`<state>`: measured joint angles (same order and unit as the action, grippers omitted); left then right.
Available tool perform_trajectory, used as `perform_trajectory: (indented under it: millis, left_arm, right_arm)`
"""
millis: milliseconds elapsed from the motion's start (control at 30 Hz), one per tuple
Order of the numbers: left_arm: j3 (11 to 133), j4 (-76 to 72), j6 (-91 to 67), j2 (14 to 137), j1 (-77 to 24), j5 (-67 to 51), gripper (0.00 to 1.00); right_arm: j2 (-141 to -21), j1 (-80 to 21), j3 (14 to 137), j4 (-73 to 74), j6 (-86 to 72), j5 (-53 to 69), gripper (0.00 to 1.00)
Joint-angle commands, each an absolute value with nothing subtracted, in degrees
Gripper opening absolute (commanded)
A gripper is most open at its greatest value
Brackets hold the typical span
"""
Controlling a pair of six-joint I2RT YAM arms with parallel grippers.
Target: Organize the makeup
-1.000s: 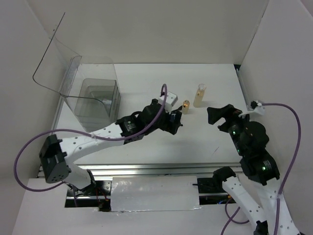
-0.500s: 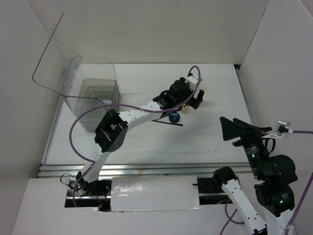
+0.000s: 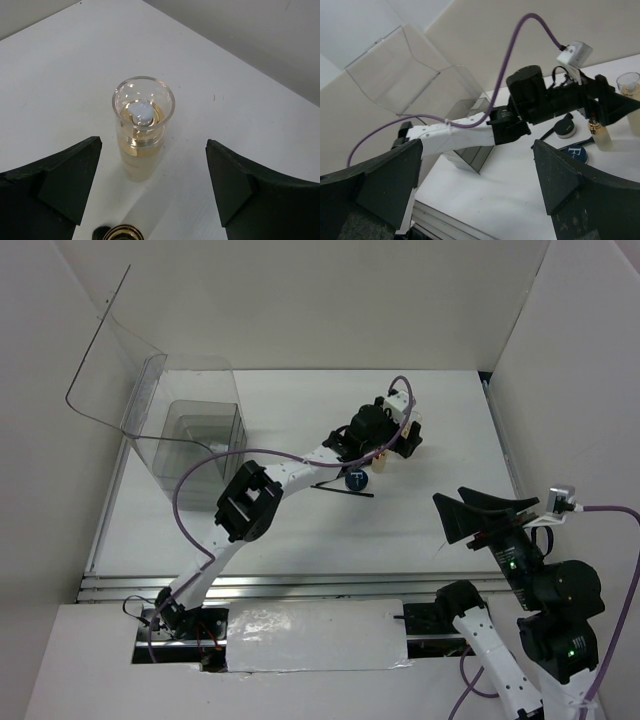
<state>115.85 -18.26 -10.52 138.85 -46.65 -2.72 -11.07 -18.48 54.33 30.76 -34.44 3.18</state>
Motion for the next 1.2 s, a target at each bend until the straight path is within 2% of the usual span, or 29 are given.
perform_trajectory:
  millis: [0,133,600,700,733,867,900,967,1067,1100,1167]
  left_arm:
    - [120.05,-22.41,-9.41,142.72,-46.85,-3.35,1.00]
    - [123.13,-22.50,-8.70,145.19,-46.76,-1.41,0.97]
    - [127.44,-26.63,-8.79,150.47,-46.85,-0.44,0.71]
    - [129.54,-26.02,-8.88,151.61,-46.85,-0.26,0.58]
    - [129.90,-25.67,-8.88,151.79,-46.85,-0.26,0.51]
    - [125.27,-28.47,-9.32,148.98,-47.02,-0.26,0.41]
    - [124.55,-29.61,-9.32,148.28,-47.20,-0.26,0.31]
    - [123.58,-29.88,-9.05,146.70,-47.64,-0.26,0.28]
    - [124.01,-29.18,-8.88,144.59,-48.43,1.84,0.16]
    - [124.10,-29.09,-8.96,143.88,-48.78,2.45,0.07]
    - [124.54,-29.09,-9.23,141.69,-49.04,3.07,0.02]
  right_arm:
    - [-9.06,-18.28,55.55,27.07,-34.10,6.50,1.00]
    - [-7.91,-18.37,55.20,26.28,-35.15,8.78,1.00]
    - [-6.15,-18.37,53.53,25.14,-34.81,11.25,1.00]
    - [-6.07,-18.37,53.53,25.31,-34.54,11.51,1.00]
    - [-5.98,-18.46,53.53,25.49,-34.45,11.51,1.00]
    - [-5.27,-18.46,53.35,25.66,-33.93,10.72,1.00]
    - [-5.36,-18.37,53.35,25.66,-33.93,10.72,1.00]
    - [-5.36,-18.46,53.35,25.49,-33.93,10.90,1.00]
    - [-5.36,-18.46,53.35,25.40,-34.01,11.07,1.00]
    - [-5.54,-18.46,53.35,25.49,-34.01,11.07,1.00]
    - [-5.62,-18.37,53.70,25.58,-34.10,10.99,1.00]
